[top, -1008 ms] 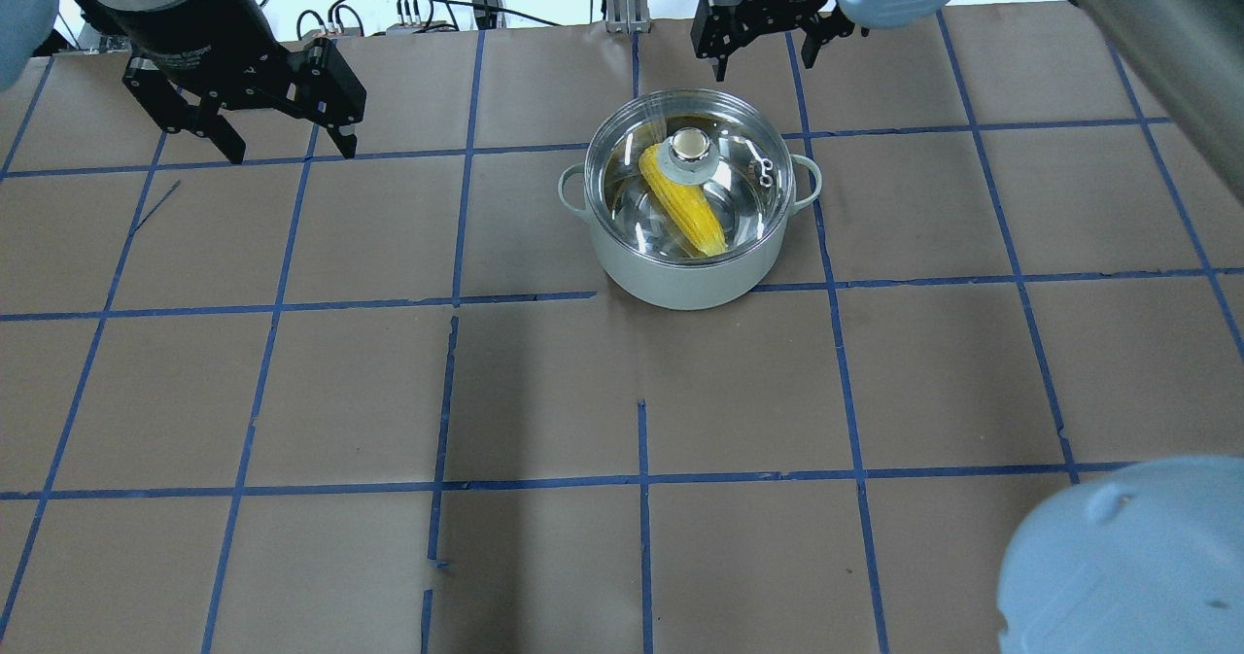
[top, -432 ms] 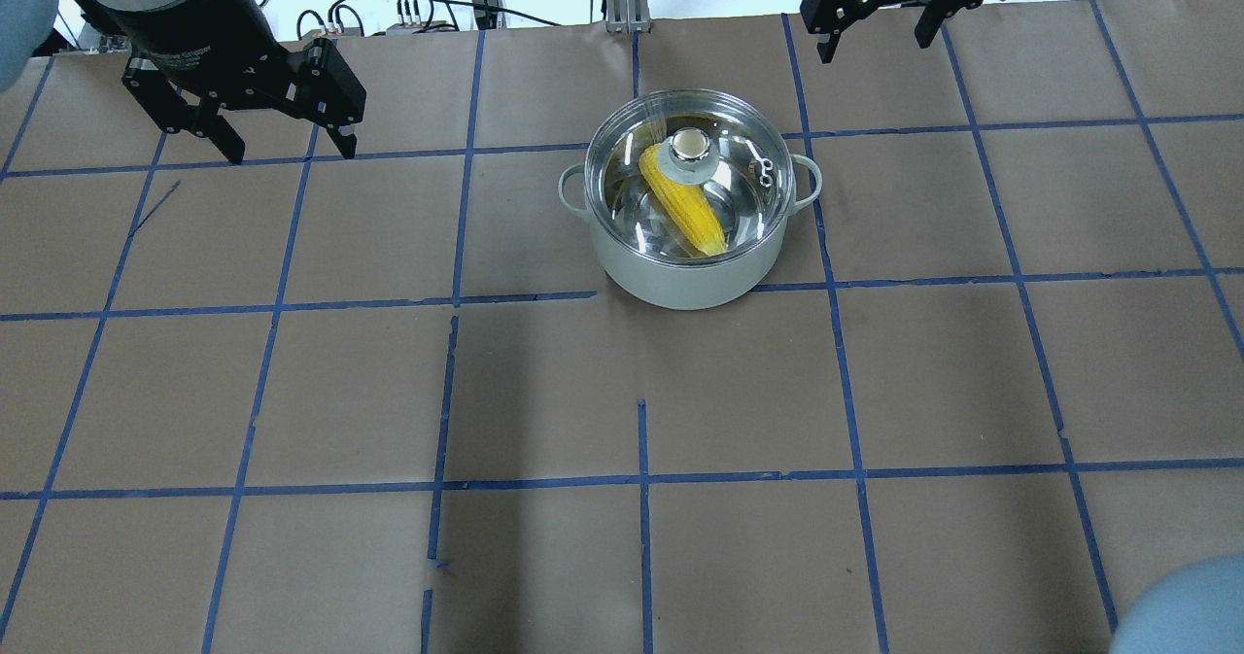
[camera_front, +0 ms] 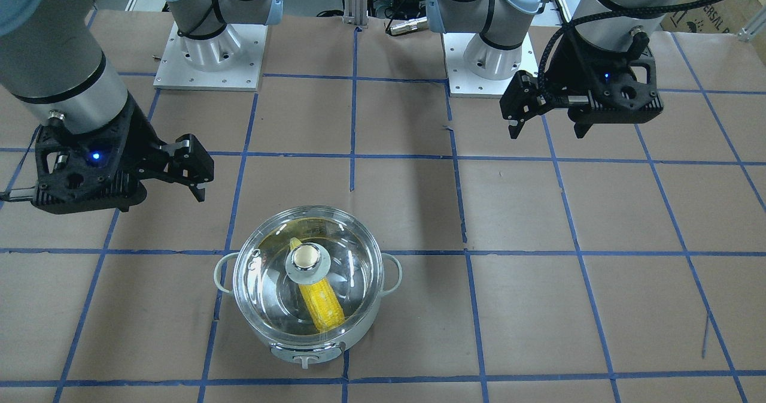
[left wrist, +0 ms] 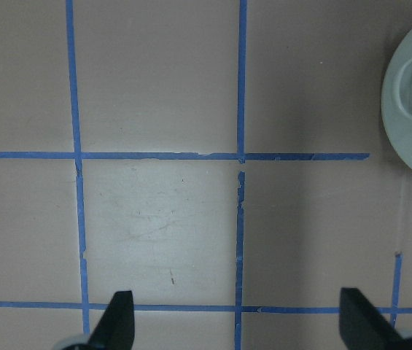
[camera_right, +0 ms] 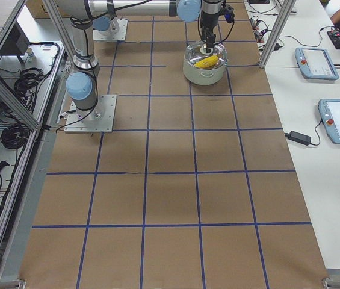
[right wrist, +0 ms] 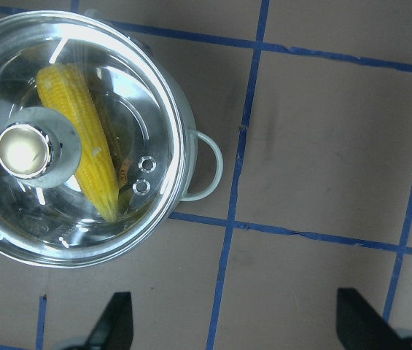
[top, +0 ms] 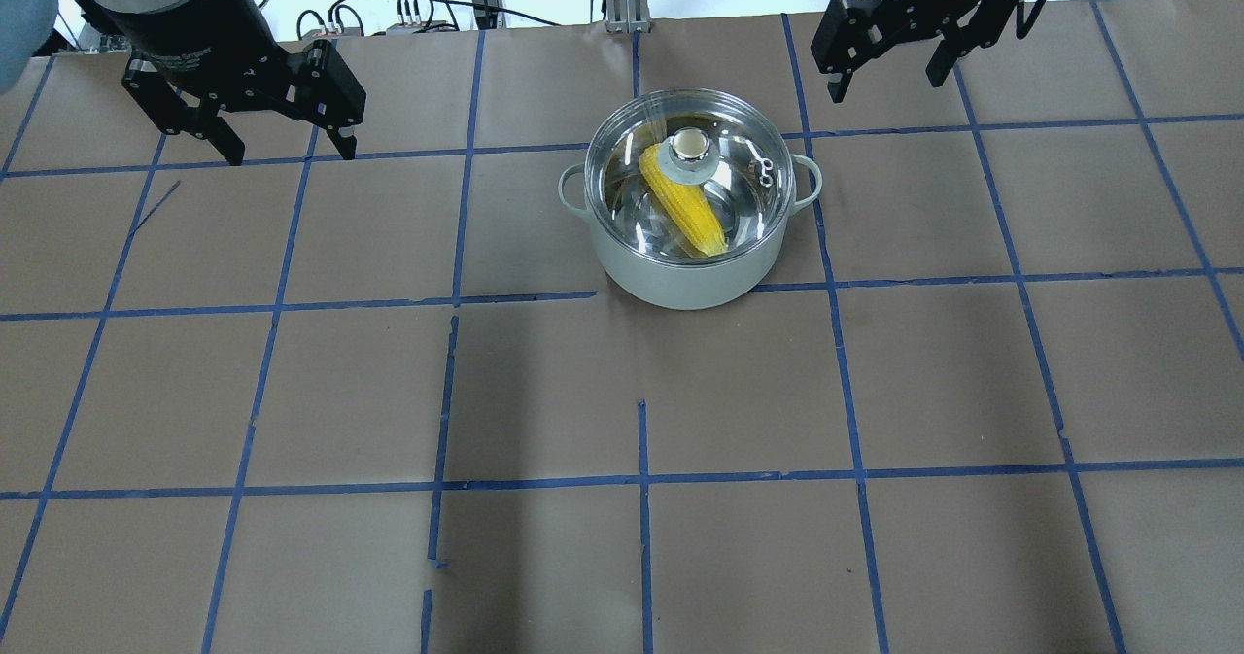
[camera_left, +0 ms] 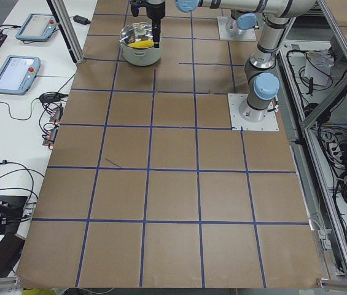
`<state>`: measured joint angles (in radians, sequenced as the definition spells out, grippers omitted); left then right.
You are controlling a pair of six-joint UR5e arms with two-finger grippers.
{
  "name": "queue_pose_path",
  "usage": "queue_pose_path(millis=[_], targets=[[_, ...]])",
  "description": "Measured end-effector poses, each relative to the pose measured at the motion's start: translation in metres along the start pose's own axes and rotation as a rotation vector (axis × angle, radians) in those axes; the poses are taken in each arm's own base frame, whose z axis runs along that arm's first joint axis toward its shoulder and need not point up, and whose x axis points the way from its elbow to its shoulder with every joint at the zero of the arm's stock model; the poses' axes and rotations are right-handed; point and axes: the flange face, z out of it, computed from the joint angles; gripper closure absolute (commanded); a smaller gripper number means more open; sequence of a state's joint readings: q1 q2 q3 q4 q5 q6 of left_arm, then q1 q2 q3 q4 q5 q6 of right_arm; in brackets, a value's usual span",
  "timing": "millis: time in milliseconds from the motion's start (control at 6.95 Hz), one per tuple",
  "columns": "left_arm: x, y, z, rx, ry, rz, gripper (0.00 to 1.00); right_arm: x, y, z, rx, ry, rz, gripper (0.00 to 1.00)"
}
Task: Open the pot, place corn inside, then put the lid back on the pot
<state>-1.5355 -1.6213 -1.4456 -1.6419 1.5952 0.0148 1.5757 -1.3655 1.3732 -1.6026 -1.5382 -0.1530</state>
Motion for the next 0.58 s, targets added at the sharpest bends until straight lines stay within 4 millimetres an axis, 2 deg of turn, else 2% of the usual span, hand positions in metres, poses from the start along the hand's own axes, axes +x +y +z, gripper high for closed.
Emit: queue_pose_path(millis=[576], targets=[[-0.0003,-0.0014,0.0019,0.014,-0.002,-0.002,0.00,-0.0020,0.0134,-0.0051,0.000,0.003,0.000,0.03]])
